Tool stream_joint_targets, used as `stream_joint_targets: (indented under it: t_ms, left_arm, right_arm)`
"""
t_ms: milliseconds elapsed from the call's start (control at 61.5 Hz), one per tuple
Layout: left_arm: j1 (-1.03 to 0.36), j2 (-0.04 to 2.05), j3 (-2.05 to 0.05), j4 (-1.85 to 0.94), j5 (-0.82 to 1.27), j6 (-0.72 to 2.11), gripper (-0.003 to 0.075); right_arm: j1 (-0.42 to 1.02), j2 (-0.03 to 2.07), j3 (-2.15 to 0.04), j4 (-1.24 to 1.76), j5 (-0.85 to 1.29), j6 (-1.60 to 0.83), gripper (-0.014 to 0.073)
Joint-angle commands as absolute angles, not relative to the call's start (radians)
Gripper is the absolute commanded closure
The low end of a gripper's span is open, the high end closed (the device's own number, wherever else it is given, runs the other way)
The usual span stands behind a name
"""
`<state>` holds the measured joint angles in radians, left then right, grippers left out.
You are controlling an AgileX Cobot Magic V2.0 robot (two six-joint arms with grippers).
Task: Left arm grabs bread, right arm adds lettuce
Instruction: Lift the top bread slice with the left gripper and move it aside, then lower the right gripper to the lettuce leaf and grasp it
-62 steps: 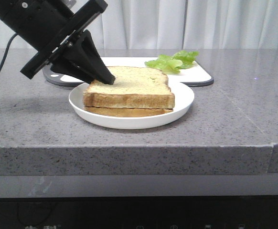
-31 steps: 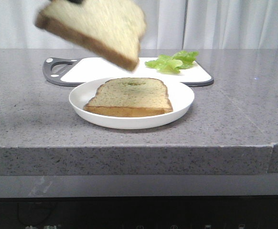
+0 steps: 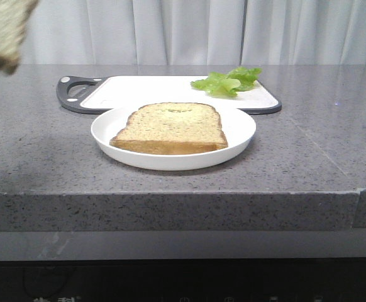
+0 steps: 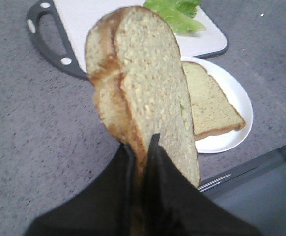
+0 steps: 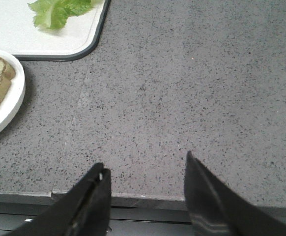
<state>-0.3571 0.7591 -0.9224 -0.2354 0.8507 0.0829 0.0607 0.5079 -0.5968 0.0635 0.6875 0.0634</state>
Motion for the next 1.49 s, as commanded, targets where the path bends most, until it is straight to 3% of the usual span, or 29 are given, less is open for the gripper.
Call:
stream_joint_targets:
  t_ms: [0, 374, 861, 1072, 1479]
  left_arm:
    - [-0.363, 0.68, -0.889, -0.211, 0.774, 0.034, 0.0741]
    - [-0.363, 0.568, -0.773, -0.211, 0.768, 0.032, 0.0741]
    - [-0.363, 0.57, -0.773, -0.211, 0.768, 0.032, 0.0741]
    - [-0.363, 0.57, -0.773, -0.211, 0.768, 0.032, 0.0741]
    - [-0.363, 0.57, -0.773, -0.211, 0.768, 0.032, 0.0741]
  right_arm:
    - [0.059, 0.516, -0.63, 0.067, 0.626, 0.058, 0.0218]
    - [0.063, 0.628, -0.713, 0.24, 0.613, -0.051, 0.0218]
    - [0.063, 1.198, -1.056, 0.475, 0.522, -0.201, 0.0217]
    - [0.063, 1.484, -1.298, 0.538, 0.542, -0.263, 0.0081]
    - [0.063, 1.889, -1.706, 0.732, 0.593, -0.334, 0.0083]
